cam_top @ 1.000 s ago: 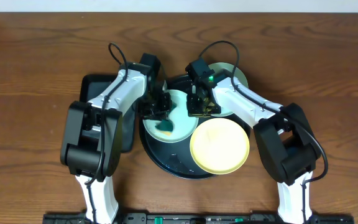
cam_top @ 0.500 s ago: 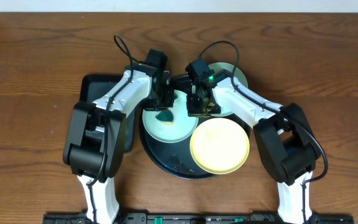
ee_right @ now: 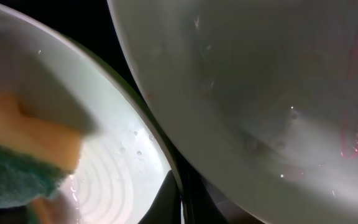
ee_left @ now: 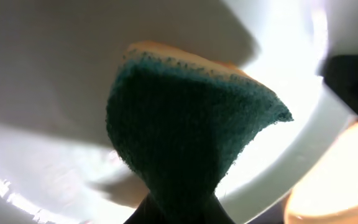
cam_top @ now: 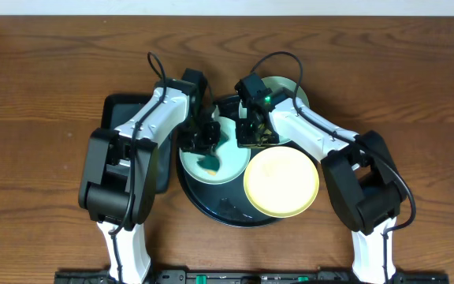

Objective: Clean dirty plates on tray and stack at the side
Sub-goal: 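Scrub the left pale green plate with the sponge in the left gripper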

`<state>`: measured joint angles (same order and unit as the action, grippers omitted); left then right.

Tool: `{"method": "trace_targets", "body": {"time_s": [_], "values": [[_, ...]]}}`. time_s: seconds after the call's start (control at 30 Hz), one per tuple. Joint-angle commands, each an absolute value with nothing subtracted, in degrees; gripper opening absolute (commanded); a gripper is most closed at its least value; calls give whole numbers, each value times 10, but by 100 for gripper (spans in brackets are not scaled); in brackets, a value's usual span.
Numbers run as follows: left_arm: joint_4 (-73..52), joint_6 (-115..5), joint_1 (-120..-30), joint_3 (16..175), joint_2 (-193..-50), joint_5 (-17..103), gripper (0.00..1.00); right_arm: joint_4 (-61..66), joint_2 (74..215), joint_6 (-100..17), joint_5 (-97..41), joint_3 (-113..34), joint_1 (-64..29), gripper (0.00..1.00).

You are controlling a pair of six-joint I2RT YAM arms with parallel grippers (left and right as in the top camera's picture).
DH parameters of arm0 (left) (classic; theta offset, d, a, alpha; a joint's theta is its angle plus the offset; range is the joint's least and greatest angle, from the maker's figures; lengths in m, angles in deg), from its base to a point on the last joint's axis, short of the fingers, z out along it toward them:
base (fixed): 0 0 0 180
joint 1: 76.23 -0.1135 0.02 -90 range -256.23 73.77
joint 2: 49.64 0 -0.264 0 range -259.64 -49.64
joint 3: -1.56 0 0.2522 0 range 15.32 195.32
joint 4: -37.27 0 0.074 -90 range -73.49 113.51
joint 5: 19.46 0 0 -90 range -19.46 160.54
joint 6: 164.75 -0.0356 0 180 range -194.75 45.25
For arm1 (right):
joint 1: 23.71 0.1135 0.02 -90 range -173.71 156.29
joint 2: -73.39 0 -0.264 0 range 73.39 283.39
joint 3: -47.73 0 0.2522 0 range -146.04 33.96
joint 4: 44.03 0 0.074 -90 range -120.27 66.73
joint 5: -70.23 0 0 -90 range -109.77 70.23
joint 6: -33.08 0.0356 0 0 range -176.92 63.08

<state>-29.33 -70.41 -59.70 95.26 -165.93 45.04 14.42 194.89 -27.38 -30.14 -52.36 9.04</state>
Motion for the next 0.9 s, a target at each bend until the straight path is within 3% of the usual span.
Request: {"method": "trace_targets", "body": {"time_s": [0.0, 0.23, 0.33, 0.5, 0.6, 0.73, 0.87], "values": [[-259, -729, -598, 948, -1668, 422, 8, 141, 1959, -272, -299, -529, 97, 1], [-177, -584, -598, 948, -1668, 680, 8, 137, 1959, -272, -293, -529, 97, 1], [-200, -559, -598, 948, -1668, 721, 7, 137, 1959, -272, -292, -529, 97, 1], [-285, -562, -597, 948, -1668, 668, 8, 137, 1959, -272, -290, -529, 97, 1], [-318, -626, -597, 948, -1668, 584, 7, 137, 1959, -272, -290, -529, 97, 1], [-323, -727, -597, 948, -1668, 461, 7, 138, 1959, -272, -290, -529, 97, 1], [-299, -751, -597, 948, -1668, 431, 7, 139, 1959, -272, -290, -529, 97, 1]]}}
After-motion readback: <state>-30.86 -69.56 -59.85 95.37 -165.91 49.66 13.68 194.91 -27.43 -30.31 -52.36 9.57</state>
